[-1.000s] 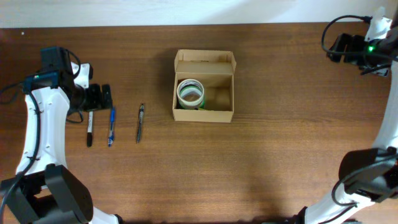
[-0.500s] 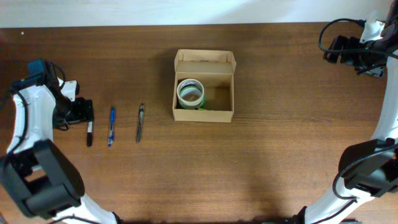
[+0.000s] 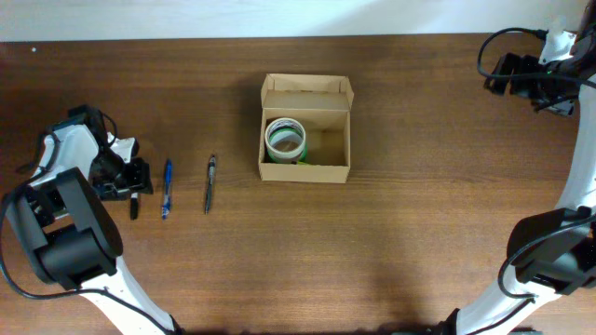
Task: Pack container
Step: 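Lower left gripper onto the white marker and grasp it, then carry white marker into the box and release it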
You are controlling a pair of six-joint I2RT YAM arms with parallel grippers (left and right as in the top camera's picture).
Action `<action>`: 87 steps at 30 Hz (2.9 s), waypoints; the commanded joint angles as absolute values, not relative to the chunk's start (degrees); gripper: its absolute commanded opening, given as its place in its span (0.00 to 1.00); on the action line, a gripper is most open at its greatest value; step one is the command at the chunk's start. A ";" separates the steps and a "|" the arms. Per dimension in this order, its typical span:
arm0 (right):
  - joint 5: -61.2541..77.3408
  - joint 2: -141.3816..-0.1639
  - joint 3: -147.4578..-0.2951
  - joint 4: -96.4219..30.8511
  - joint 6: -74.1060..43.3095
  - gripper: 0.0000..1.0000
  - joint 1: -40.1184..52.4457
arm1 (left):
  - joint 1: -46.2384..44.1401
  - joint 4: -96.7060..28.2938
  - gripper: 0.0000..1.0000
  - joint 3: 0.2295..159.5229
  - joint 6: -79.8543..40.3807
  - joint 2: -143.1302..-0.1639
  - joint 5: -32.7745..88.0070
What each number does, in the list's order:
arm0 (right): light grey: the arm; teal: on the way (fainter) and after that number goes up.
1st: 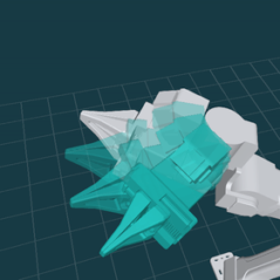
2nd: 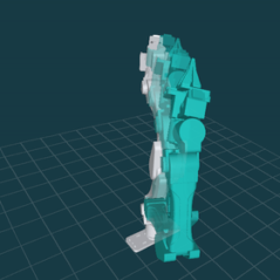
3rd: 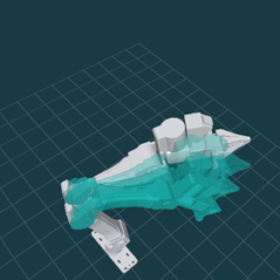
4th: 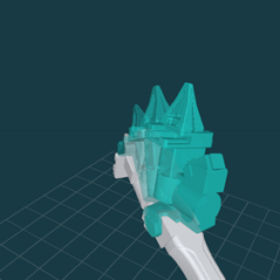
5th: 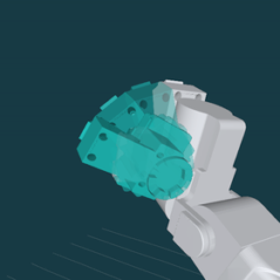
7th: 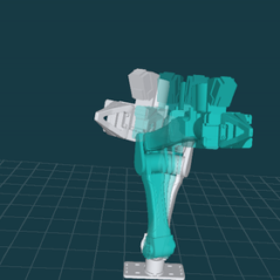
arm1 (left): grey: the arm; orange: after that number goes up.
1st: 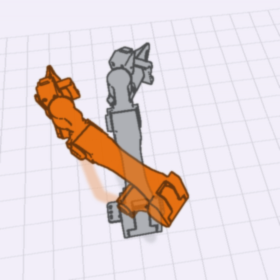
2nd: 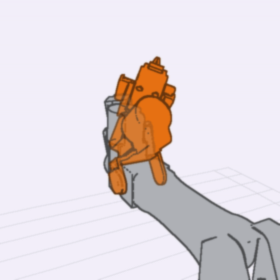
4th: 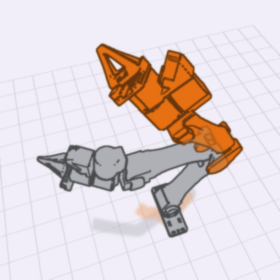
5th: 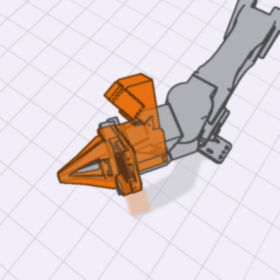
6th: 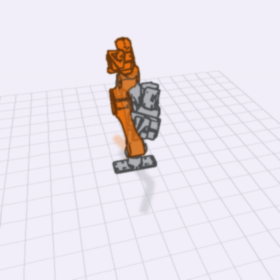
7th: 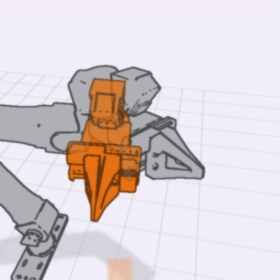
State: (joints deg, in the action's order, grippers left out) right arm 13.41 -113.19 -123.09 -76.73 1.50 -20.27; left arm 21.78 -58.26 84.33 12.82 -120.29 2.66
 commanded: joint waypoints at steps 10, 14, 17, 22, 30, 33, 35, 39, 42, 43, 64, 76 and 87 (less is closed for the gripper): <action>13.06 -113.43 -122.89 -76.77 1.19 0.99 -20.29 | 21.74 -55.31 0.32 84.79 15.64 -122.15 1.67; 13.06 -113.43 -122.89 -76.77 1.19 0.99 -20.29 | 21.74 -54.94 0.32 84.79 18.15 -122.15 1.67; 13.06 -113.43 -122.89 -76.77 1.19 0.99 -20.27 | 21.45 -54.83 0.31 84.79 19.44 -122.15 1.37; 13.06 -113.43 -122.89 -76.77 1.17 0.99 -20.27 | 20.14 -54.61 0.02 84.79 19.64 -122.17 -0.51; 13.06 -113.43 -122.89 -76.77 1.19 0.99 -20.29 | 16.82 -56.60 0.02 86.19 18.81 -122.13 -0.40; 13.06 -113.43 -122.89 -76.77 1.19 0.99 -20.27 | 14.55 -62.67 0.02 91.24 17.21 -122.13 1.45; 13.06 -113.43 -122.89 -76.77 1.19 0.99 -20.29 | 12.62 -67.59 0.02 96.27 17.21 -122.13 2.15; 13.06 -113.43 -122.89 -76.77 1.19 0.99 -20.29 | 8.03 -77.25 0.02 110.85 17.28 -122.13 2.13; 13.06 -113.43 -122.89 -76.77 1.19 0.99 -20.27 | 3.90 -83.02 0.02 124.79 21.30 -122.13 2.20; 13.06 -113.43 -122.89 -76.77 1.19 0.99 -20.27 | 2.17 -84.75 0.02 129.49 24.05 -122.13 2.22; 13.06 -113.43 -122.89 -76.77 1.19 0.99 -20.29 | -30.92 -88.79 0.02 143.26 56.31 -130.93 3.18; 13.06 -113.43 -122.89 -76.77 1.19 0.99 -20.29 | -31.75 -90.59 0.01 136.86 56.25 -136.94 4.12; 13.06 -113.43 -122.89 -76.77 1.19 0.99 -20.29 | -31.94 -88.01 0.02 131.79 56.31 -136.94 4.08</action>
State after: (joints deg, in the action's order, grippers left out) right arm 13.39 -113.21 -123.09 -76.73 1.50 -20.27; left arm -31.70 -88.18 132.68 55.13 -137.60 3.01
